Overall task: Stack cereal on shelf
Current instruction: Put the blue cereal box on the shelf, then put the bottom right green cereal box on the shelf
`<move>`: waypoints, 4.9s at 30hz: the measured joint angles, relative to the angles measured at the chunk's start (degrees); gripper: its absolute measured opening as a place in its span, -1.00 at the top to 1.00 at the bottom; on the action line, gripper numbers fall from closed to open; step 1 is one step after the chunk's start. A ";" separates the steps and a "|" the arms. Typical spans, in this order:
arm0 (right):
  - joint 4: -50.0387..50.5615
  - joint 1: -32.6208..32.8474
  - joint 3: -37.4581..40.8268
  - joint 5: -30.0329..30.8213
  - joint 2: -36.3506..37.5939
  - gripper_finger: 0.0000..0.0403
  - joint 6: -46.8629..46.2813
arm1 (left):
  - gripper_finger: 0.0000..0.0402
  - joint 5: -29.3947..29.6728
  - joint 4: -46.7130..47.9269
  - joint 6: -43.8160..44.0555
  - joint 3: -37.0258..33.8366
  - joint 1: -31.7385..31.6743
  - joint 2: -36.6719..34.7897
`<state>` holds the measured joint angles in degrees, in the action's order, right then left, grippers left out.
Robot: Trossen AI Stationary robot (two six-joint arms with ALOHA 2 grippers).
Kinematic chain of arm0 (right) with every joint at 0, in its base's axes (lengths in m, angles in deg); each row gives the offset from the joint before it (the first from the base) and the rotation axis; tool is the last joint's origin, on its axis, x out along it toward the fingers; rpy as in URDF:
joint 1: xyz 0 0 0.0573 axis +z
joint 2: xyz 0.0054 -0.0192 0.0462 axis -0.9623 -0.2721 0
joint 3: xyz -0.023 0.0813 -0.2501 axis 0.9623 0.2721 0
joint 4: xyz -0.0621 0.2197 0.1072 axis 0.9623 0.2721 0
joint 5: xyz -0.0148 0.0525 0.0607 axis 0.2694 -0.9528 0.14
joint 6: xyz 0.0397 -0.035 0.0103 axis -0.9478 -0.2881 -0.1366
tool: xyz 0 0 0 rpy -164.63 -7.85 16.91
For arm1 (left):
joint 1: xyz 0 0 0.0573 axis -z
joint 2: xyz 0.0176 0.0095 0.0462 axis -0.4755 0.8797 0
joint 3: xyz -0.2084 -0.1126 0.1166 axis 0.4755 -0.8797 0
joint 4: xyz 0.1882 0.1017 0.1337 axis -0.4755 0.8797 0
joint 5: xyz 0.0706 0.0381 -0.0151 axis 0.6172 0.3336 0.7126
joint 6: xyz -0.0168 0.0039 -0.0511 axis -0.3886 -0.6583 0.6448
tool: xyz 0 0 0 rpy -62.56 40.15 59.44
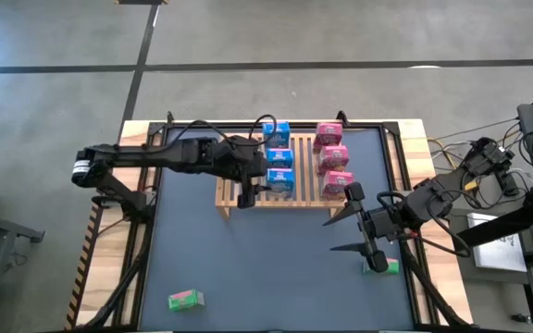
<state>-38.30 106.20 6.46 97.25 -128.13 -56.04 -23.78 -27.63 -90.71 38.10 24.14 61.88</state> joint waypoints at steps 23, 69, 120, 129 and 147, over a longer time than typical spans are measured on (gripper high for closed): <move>3.79 0.00 0.00 0.00 0.00 -0.17 -4.36 | -0.16 8.83 12.49 6.32 -4.19 3.88 -16.72; 4.85 0.00 0.00 2.99 0.00 -0.17 -2.66 | -0.15 12.02 -28.58 10.30 -41.49 14.38 -39.32; 17.15 -92.25 -22.66 -64.69 -20.70 -0.16 11.90 | -0.15 12.04 -34.25 10.98 -42.25 14.27 -38.69; 17.60 -94.62 -23.43 -69.63 -29.44 -0.04 16.43 | -0.15 12.09 -34.23 12.22 -42.25 14.27 -38.68; 18.90 -94.13 -23.56 -69.49 -12.35 0.06 10.76 | -0.15 15.04 -34.06 11.43 -42.25 14.12 -38.68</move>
<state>-19.39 12.07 -17.11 27.76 -140.47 -45.28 -8.74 -61.68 -79.28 -4.14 38.26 23.20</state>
